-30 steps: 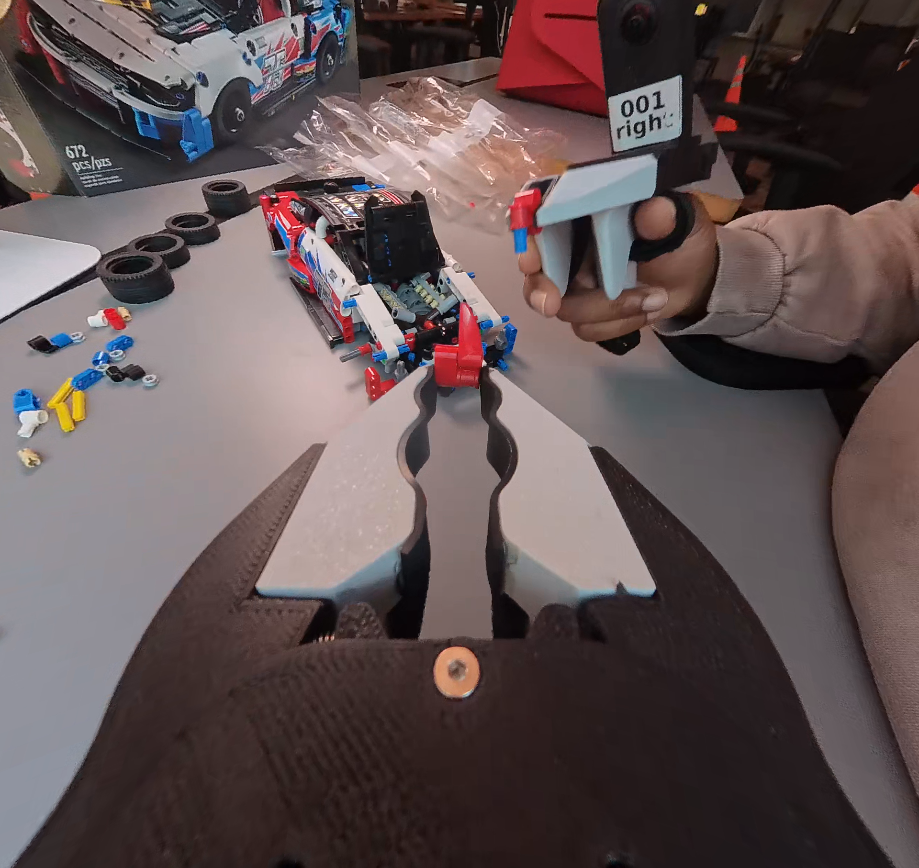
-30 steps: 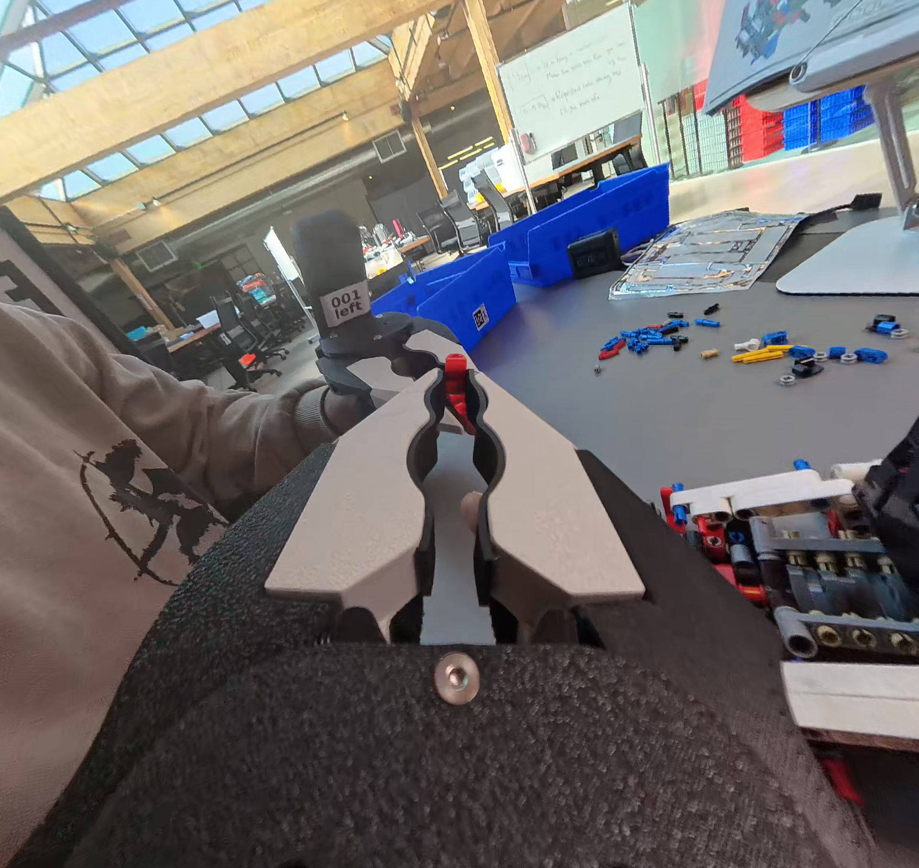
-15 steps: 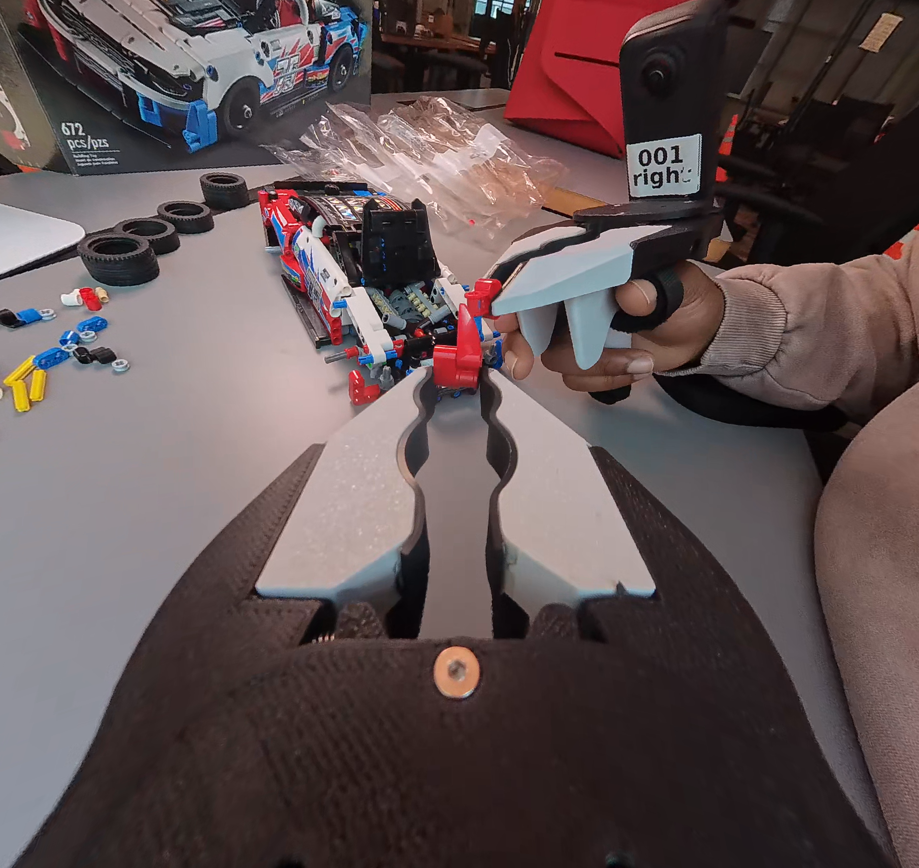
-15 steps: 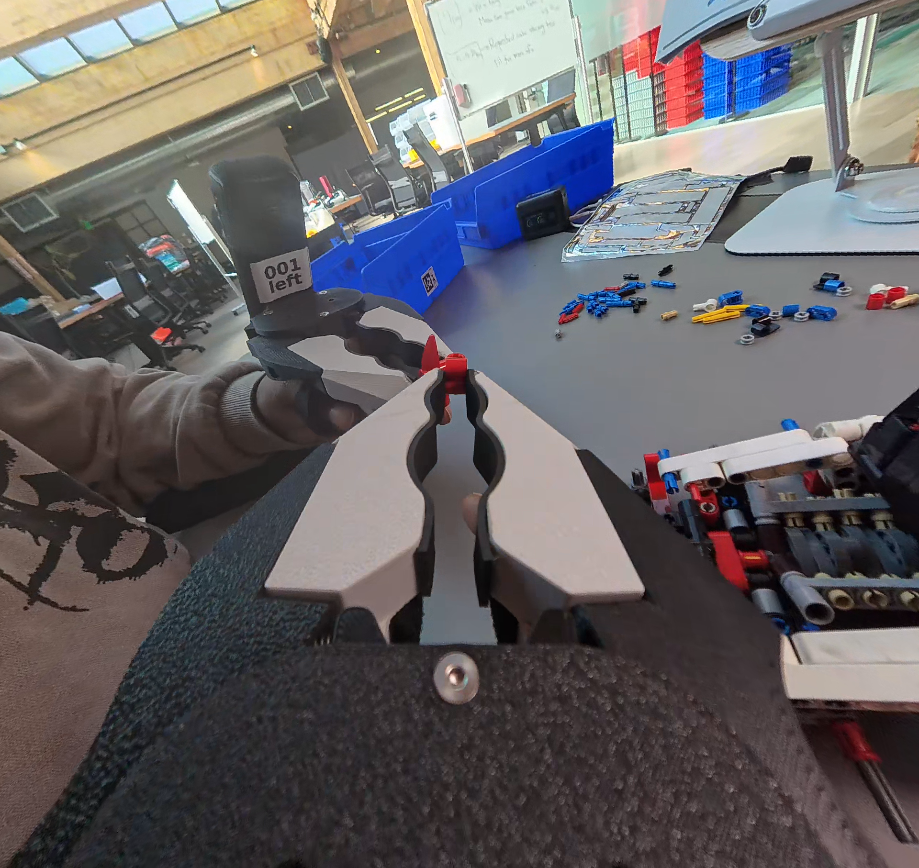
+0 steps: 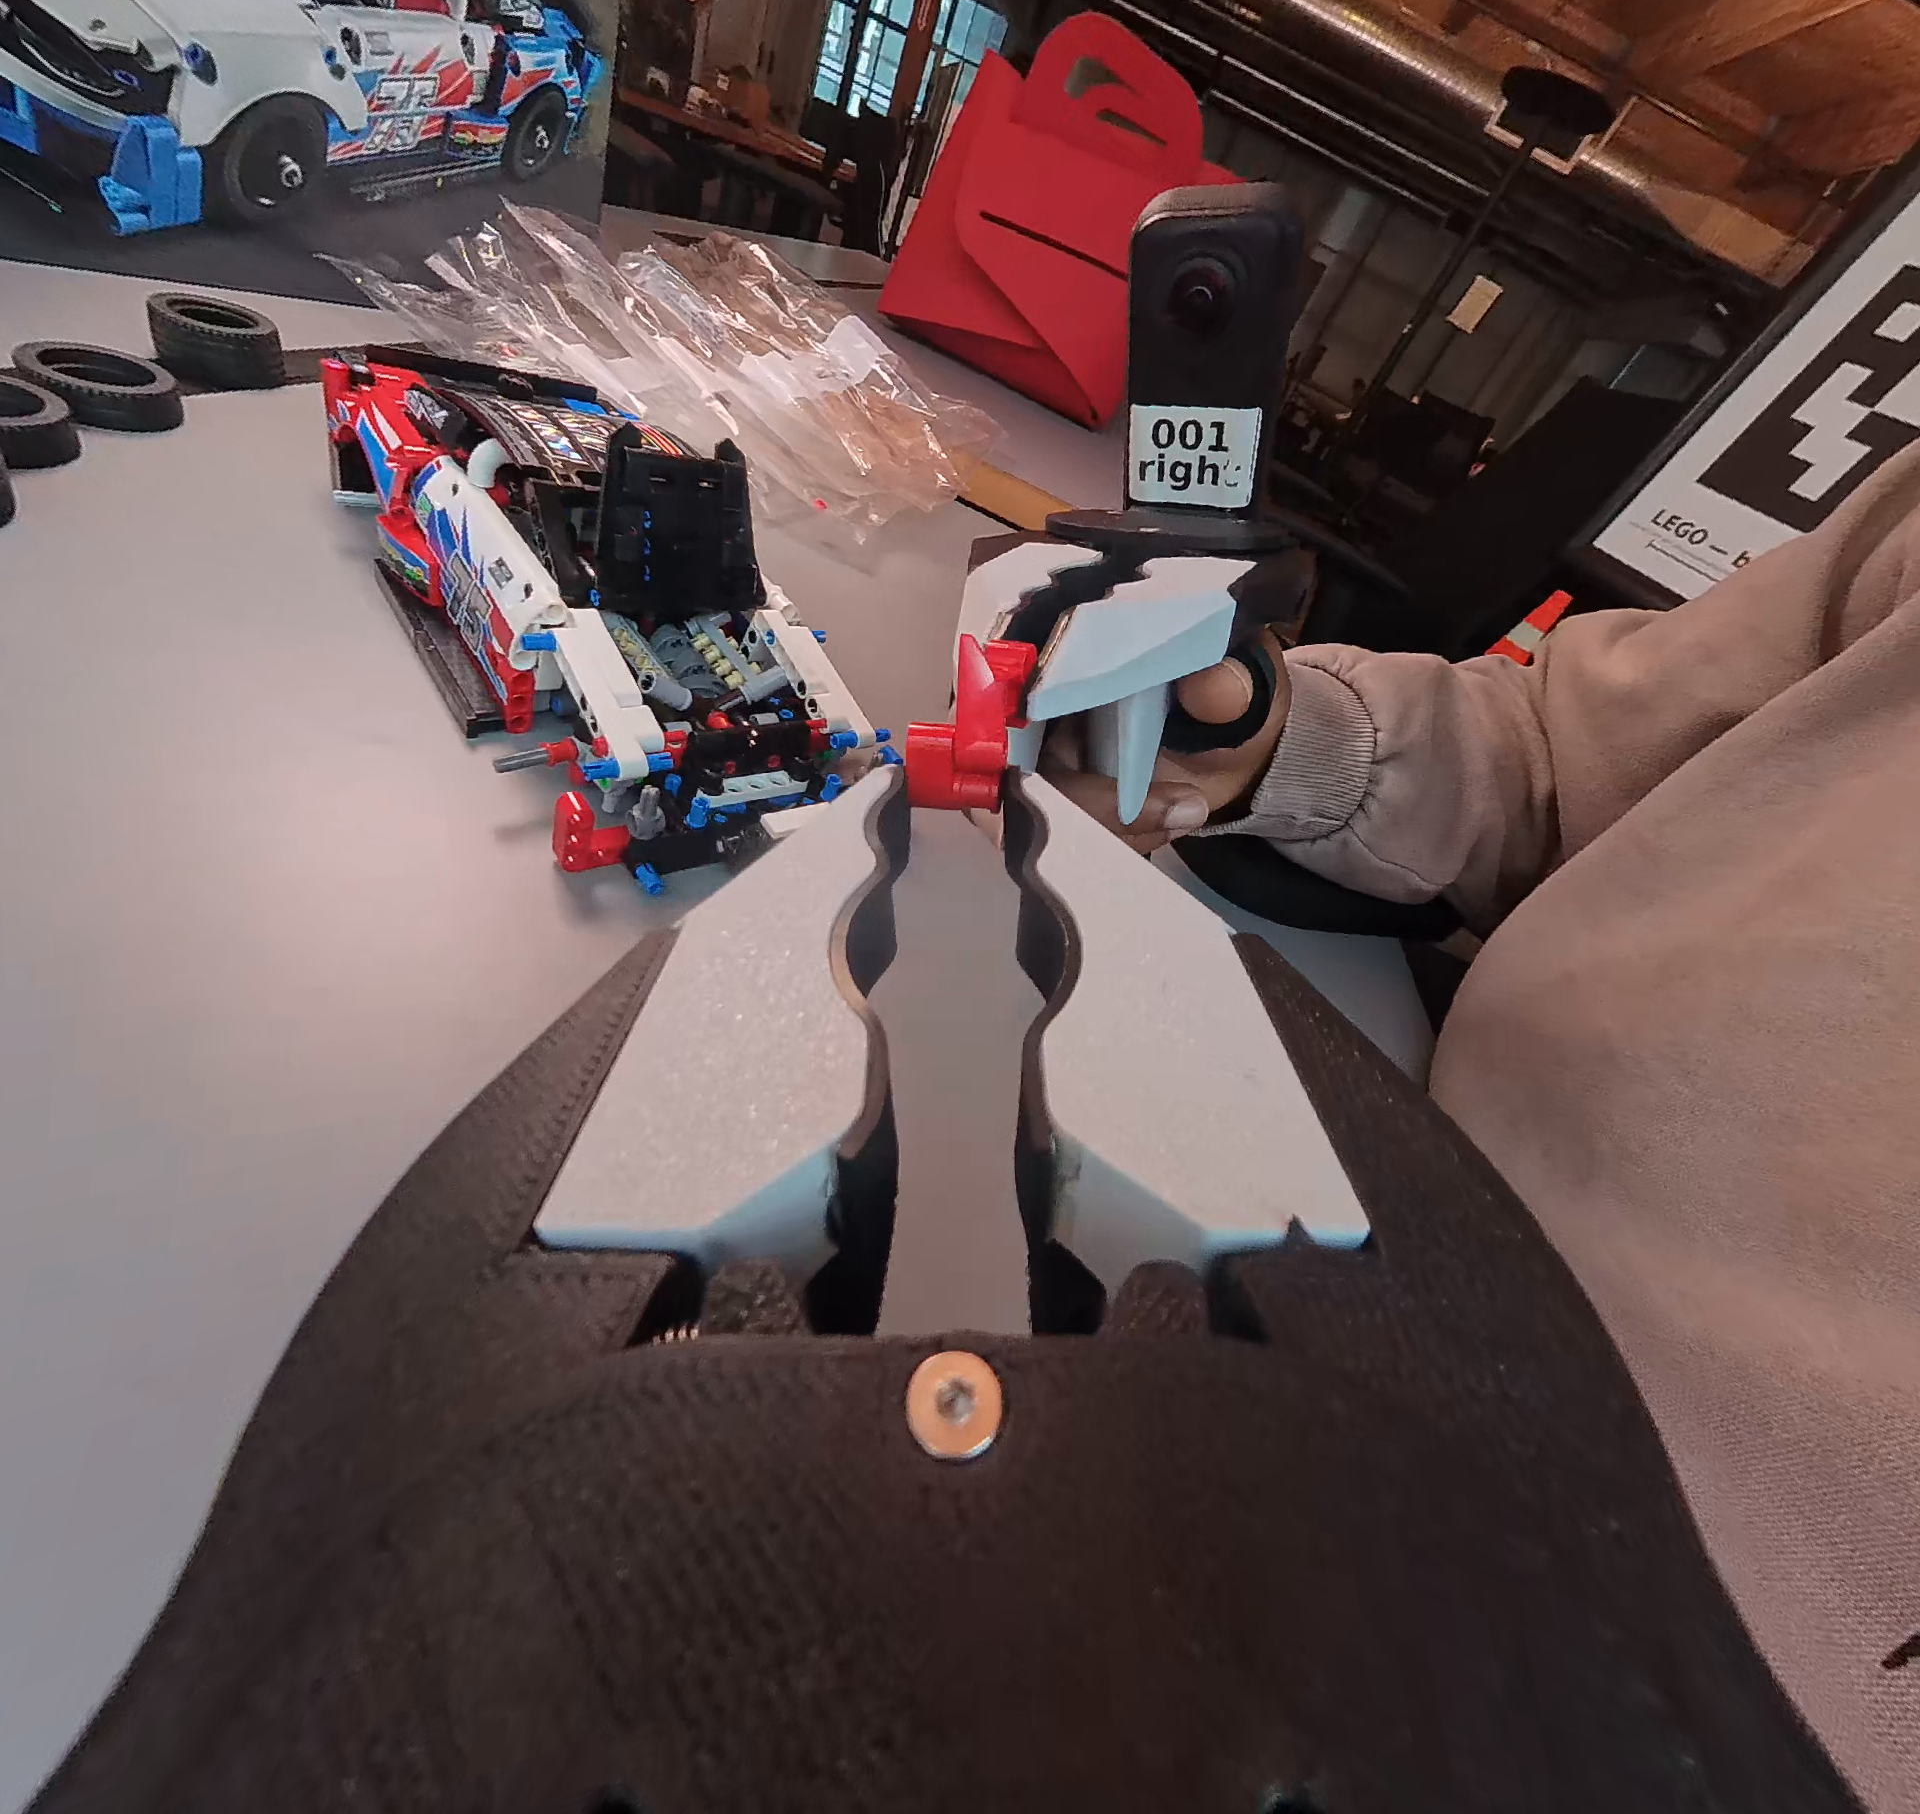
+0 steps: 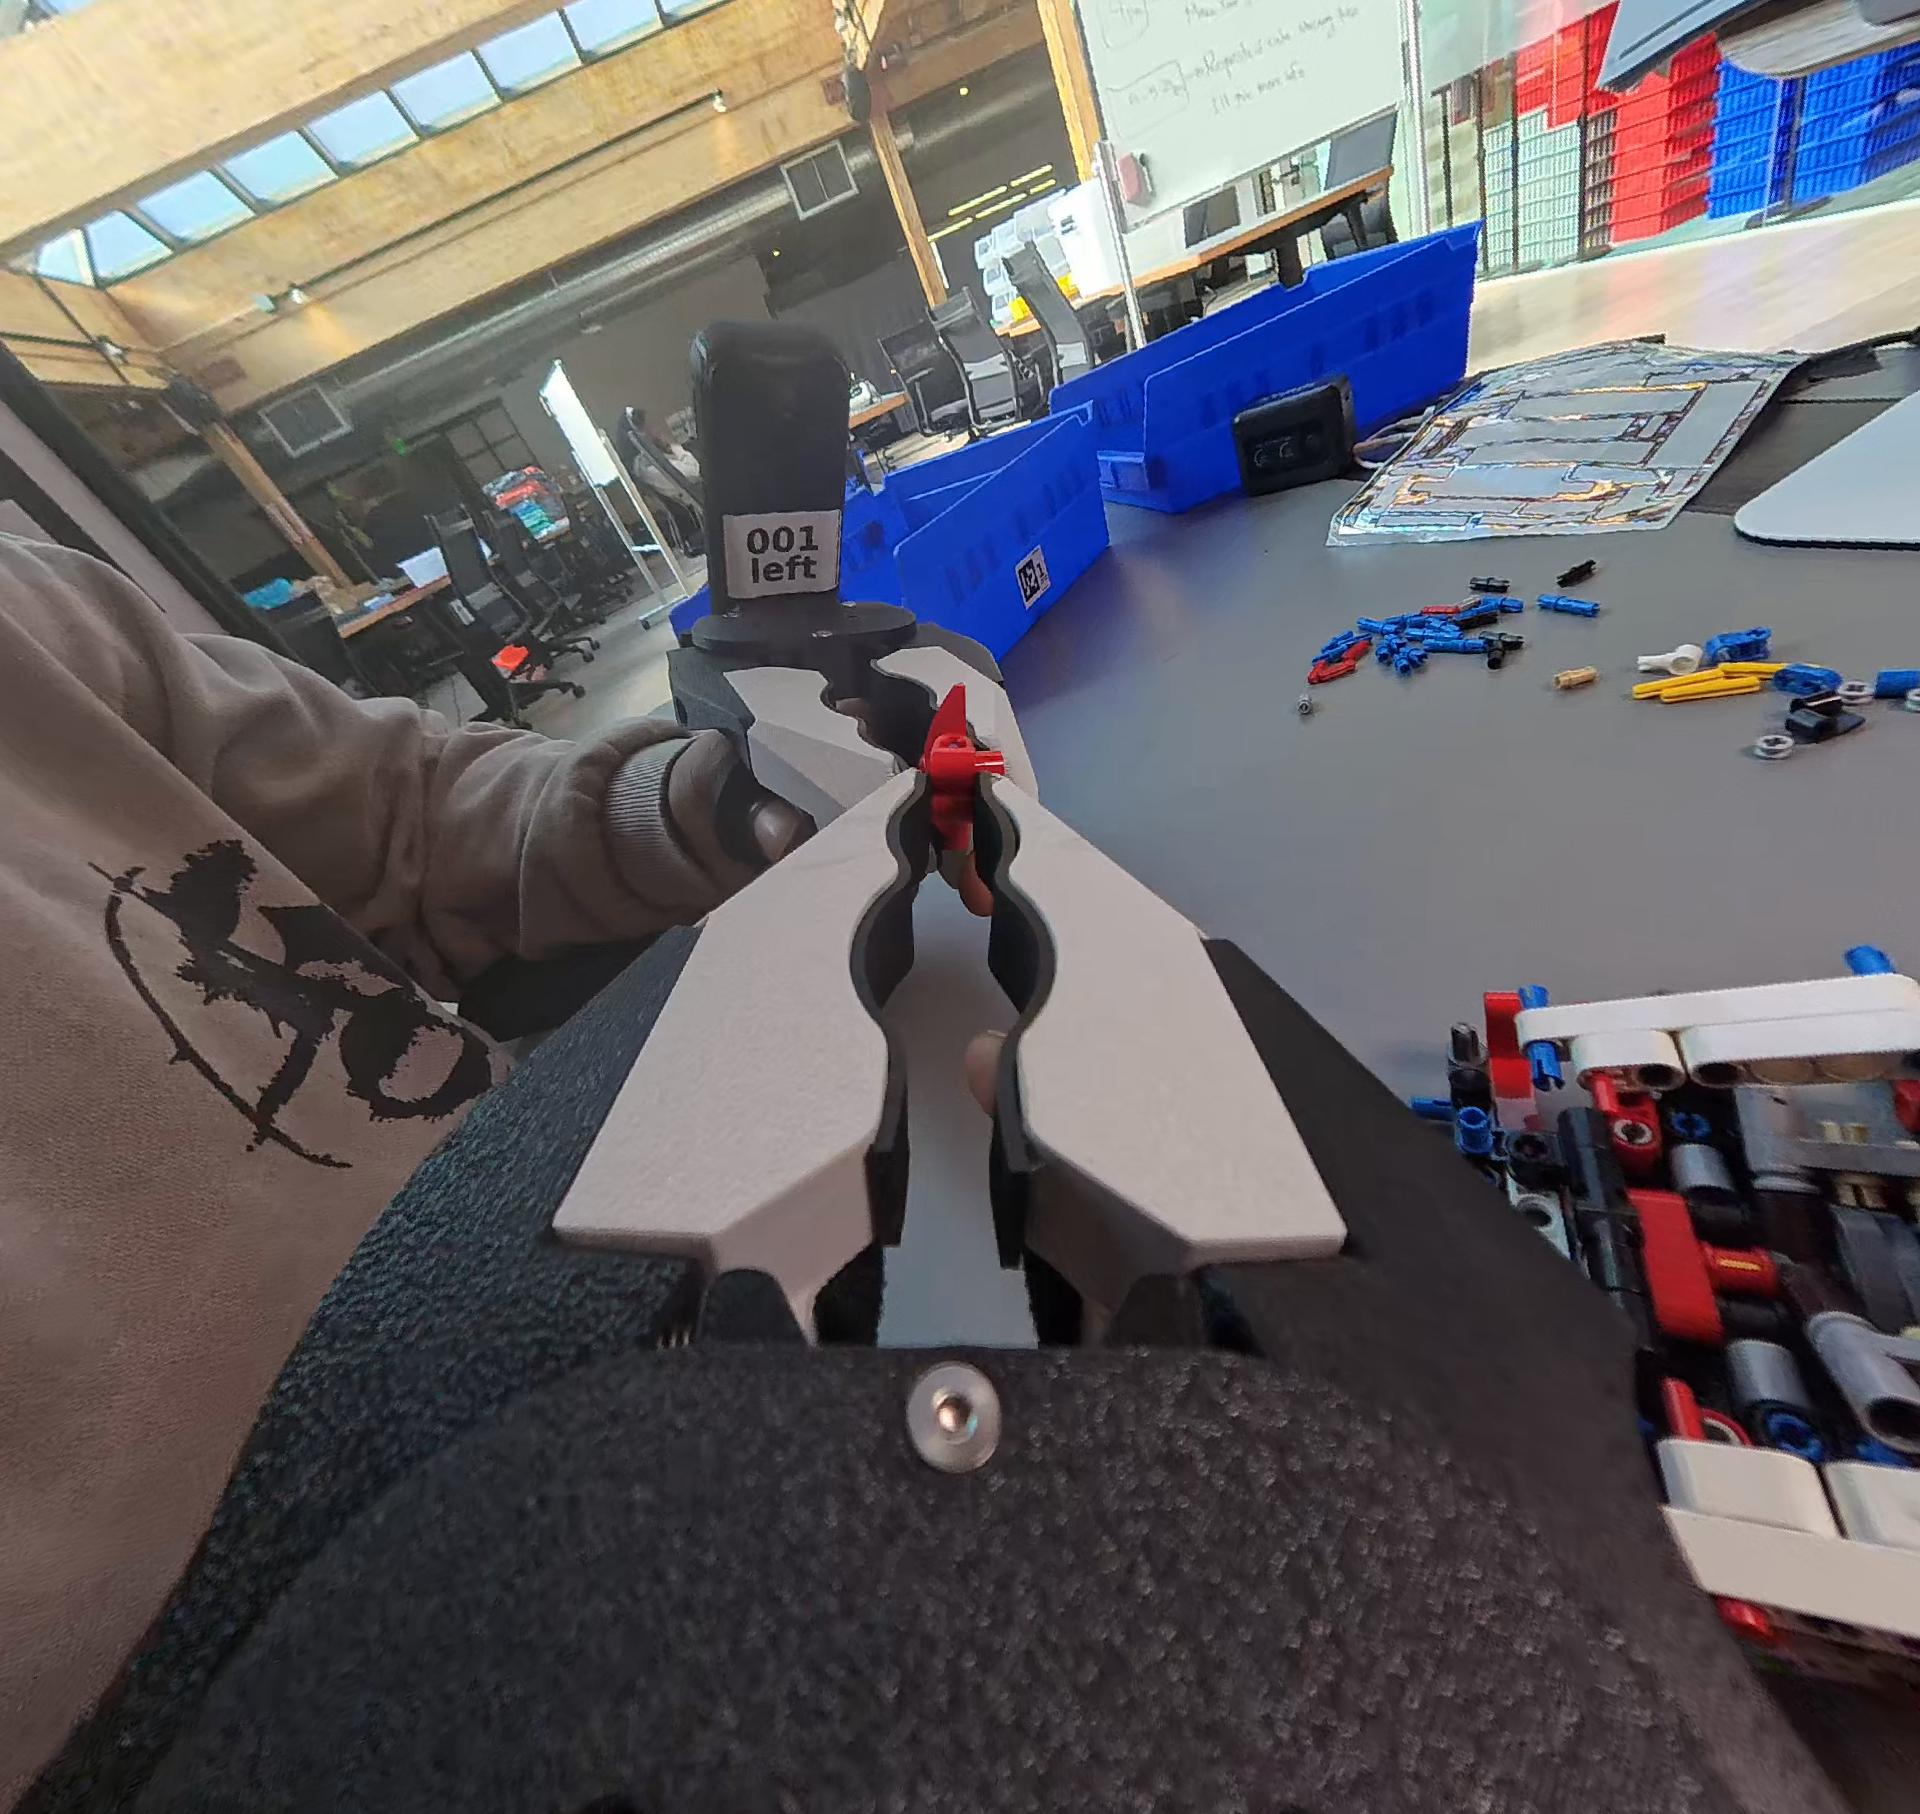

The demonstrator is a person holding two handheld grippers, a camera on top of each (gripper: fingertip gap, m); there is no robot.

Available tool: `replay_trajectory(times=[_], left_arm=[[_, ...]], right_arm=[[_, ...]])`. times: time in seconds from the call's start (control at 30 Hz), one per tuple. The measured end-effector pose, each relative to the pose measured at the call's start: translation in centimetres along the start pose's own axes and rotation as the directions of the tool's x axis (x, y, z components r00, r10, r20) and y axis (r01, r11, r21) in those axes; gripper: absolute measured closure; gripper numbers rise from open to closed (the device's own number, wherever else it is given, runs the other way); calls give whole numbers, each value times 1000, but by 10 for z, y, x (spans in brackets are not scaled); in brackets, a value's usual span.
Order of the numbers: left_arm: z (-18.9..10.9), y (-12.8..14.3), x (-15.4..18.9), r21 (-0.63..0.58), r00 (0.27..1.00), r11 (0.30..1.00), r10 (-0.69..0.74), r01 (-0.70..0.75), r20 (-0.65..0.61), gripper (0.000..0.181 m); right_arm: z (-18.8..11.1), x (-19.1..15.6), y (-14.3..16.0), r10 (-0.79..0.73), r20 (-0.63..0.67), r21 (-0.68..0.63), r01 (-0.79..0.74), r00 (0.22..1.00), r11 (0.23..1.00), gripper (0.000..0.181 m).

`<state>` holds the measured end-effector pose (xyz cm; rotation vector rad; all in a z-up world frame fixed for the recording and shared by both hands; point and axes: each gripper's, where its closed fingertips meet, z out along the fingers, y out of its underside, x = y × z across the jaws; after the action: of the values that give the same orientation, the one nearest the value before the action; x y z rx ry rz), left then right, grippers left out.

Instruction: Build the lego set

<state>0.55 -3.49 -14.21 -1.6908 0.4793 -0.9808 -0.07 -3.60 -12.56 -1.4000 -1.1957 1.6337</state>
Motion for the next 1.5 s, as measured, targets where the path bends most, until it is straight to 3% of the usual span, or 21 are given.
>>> replay_trajectory(times=[0.17,0.4,0.73,0.87,1.0,1.27,1.5], left_arm=[[0,2,-2,-16,1000,1000,24,-23,20,166],[1,6,-16,-76,964,979,200,-189,173,166],[1,5,-17,-76,955,972,232,-221,187,166],[0,6,-16,-59,973,985,170,-162,159,166],[0,7,-11,-32,998,999,-8,10,56,166],[-5,-5,12,18,960,974,-218,225,-178,167],[-6,-11,25,32,889,931,-338,365,-309,167]], right_arm=[[0,2,2,-58,-29,-33,57,998,998,177],[3,13,7,-113,-153,-84,101,982,991,177],[2,15,7,52,-131,-44,-58,990,997,177],[2,13,7,-25,-129,-56,18,991,998,177],[1,10,8,-101,-101,-81,93,990,992,177],[-4,-9,4,-33,54,-77,37,998,996,177],[-7,-21,2,143,169,-85,-130,975,988,177]])
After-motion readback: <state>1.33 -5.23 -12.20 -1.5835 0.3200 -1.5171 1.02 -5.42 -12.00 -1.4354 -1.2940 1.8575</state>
